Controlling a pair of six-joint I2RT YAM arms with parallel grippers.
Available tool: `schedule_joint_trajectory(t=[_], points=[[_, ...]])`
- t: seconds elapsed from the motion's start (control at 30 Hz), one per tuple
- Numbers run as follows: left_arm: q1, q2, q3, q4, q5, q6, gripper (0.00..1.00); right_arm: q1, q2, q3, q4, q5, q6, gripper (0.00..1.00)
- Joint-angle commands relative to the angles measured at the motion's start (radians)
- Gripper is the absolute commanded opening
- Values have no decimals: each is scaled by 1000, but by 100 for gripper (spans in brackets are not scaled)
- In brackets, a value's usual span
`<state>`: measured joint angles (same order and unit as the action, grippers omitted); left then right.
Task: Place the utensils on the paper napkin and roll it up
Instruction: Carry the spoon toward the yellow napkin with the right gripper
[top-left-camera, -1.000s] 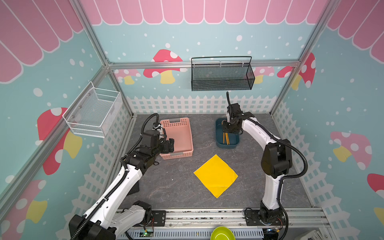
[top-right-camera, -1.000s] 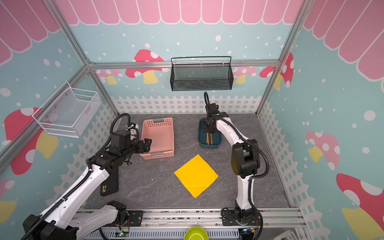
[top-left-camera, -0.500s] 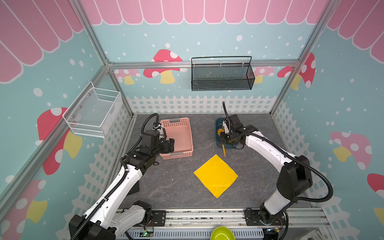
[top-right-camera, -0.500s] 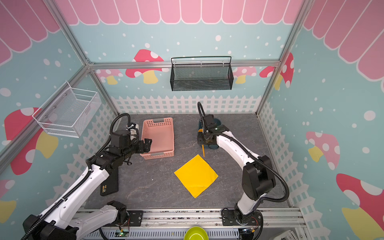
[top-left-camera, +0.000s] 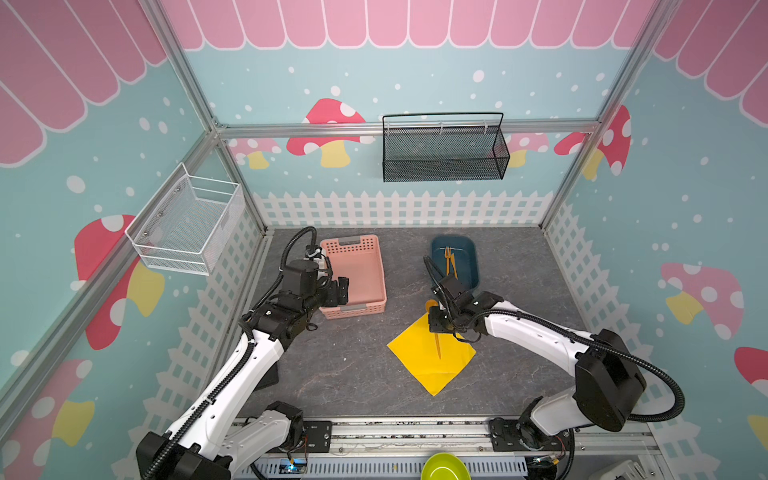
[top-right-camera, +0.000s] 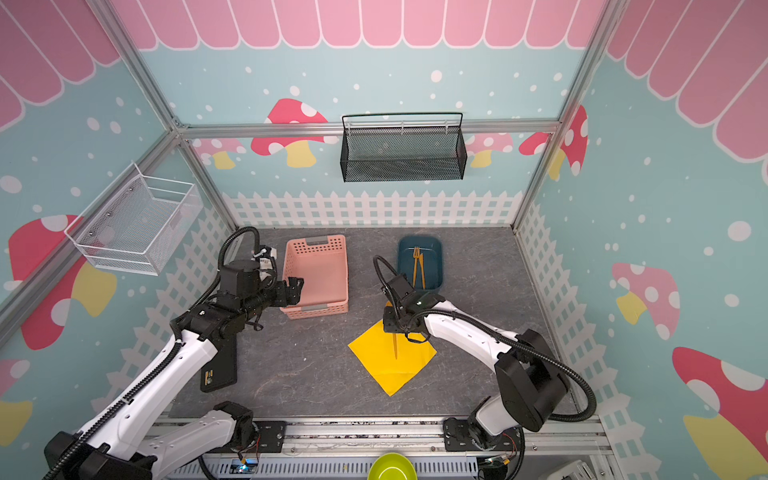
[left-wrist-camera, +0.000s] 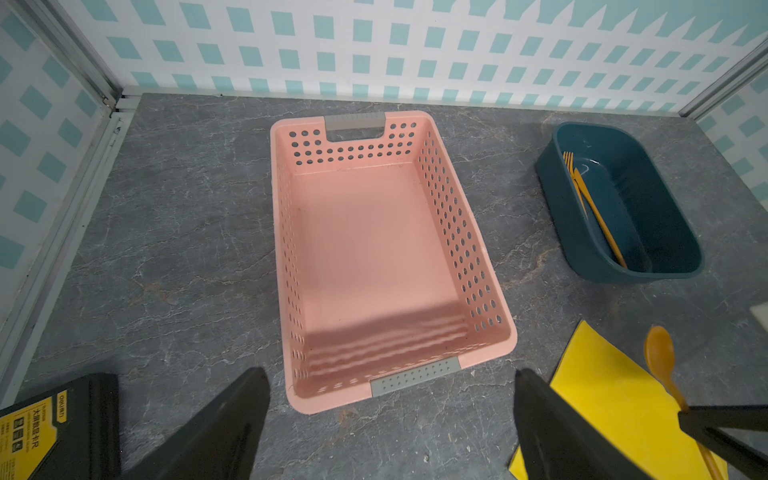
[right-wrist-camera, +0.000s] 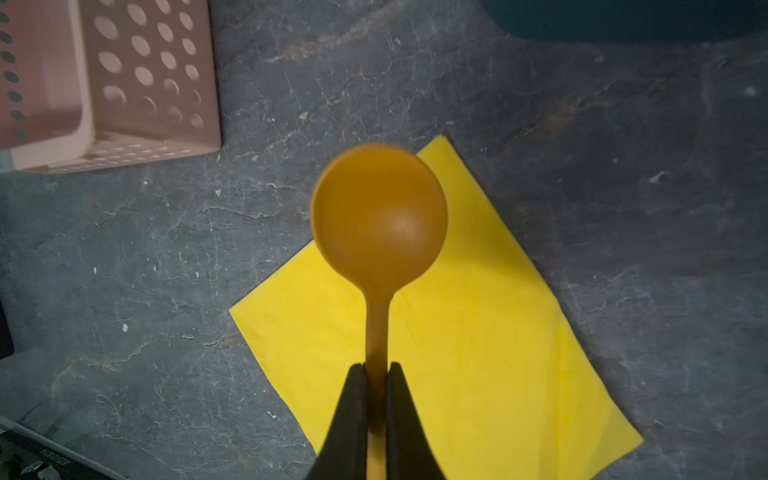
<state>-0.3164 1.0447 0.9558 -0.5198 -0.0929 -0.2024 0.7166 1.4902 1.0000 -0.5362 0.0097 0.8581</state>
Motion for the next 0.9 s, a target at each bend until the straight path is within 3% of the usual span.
schedule_joint_trajectory(t=[0.0,0.87], points=[[0,-12,-4,-8,14,-5,94,25,-29,-40,74,22,105,4],[0,-2,-2,-17,11,-6,94,86,91,-163,238,-1,203,4]])
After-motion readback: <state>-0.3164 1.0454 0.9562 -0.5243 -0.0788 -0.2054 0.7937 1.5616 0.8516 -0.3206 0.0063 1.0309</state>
